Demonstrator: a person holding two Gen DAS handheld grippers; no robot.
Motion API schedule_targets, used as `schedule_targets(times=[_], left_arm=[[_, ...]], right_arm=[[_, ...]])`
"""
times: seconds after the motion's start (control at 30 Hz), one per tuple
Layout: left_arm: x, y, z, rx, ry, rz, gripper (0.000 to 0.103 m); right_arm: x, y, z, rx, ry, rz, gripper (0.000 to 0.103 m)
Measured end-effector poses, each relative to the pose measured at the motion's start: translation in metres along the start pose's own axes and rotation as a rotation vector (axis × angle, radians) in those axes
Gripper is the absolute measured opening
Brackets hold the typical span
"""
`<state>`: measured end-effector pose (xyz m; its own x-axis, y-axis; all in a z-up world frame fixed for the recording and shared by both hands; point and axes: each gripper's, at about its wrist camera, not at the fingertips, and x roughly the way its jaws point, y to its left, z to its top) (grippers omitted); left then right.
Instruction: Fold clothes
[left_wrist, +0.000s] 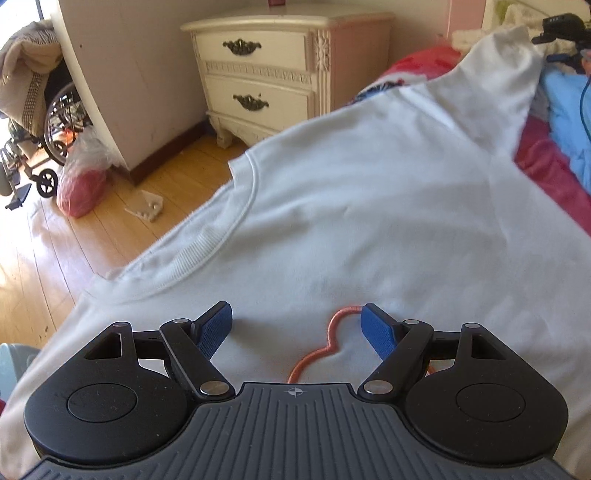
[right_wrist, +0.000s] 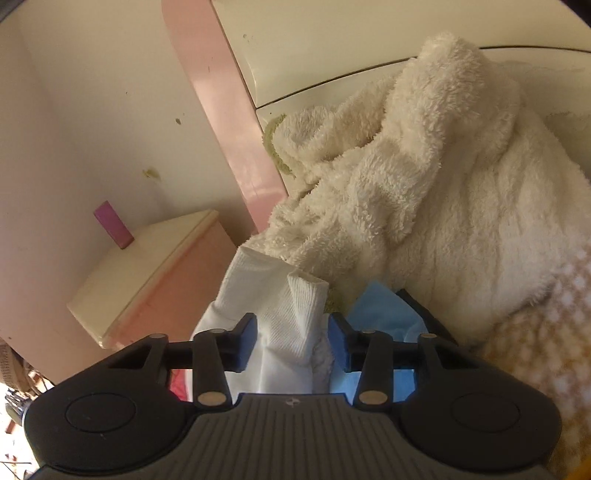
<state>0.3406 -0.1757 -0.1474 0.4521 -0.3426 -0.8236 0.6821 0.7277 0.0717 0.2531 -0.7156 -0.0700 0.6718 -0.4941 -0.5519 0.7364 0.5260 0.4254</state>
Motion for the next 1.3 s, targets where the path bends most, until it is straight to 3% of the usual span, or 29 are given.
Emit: schedule_targets(times=[0.23, 0.4, 0.57, 0.73, 0.87, 0.93, 1.0, 1.13, 1.3], left_arm=[[0.002, -0.001, 0.0, -0.005, 0.001, 0.006, 0.079], [0.0, -0.001, 0.001, -0.013, 0.005, 0.01, 0.079], [-0.007, 0.006, 0.005, -0.05, -0.015, -0.013, 0.079], [-0.025, 0.016, 0.013, -0.098, -0.102, -0.081, 0.079], [-0.03, 0.024, 0.017, -0.194, -0.126, -0.194, 0.079], [-0.029, 0.024, 0.016, -0.211, -0.119, -0.206, 0.079], [-0.029, 0.025, 0.015, -0.229, -0.113, -0.218, 0.079], [-0.034, 0.024, 0.015, -0.224, -0.108, -0.224, 0.079], [-0.039, 0.013, 0.032, -0.16, -0.104, -0.272, 0.078]], right_arm=[[0.004, 0.001, -0.003, -0.04, -0.044, 0.0, 0.007], [-0.013, 0.01, -0.006, -0.094, -0.09, 0.064, 0.004], [-0.05, 0.043, -0.02, -0.202, -0.054, 0.267, 0.004], [-0.101, 0.094, -0.068, -0.43, 0.076, 0.48, 0.004], [-0.135, 0.127, -0.132, -0.629, 0.215, 0.591, 0.005], [-0.135, 0.138, -0.172, -0.693, 0.355, 0.609, 0.008], [-0.128, 0.141, -0.209, -0.718, 0.528, 0.586, 0.018], [-0.15, 0.116, -0.241, -0.627, 0.643, 0.603, 0.018], [-0.17, 0.071, -0.227, -0.29, 0.599, 0.569, 0.018]])
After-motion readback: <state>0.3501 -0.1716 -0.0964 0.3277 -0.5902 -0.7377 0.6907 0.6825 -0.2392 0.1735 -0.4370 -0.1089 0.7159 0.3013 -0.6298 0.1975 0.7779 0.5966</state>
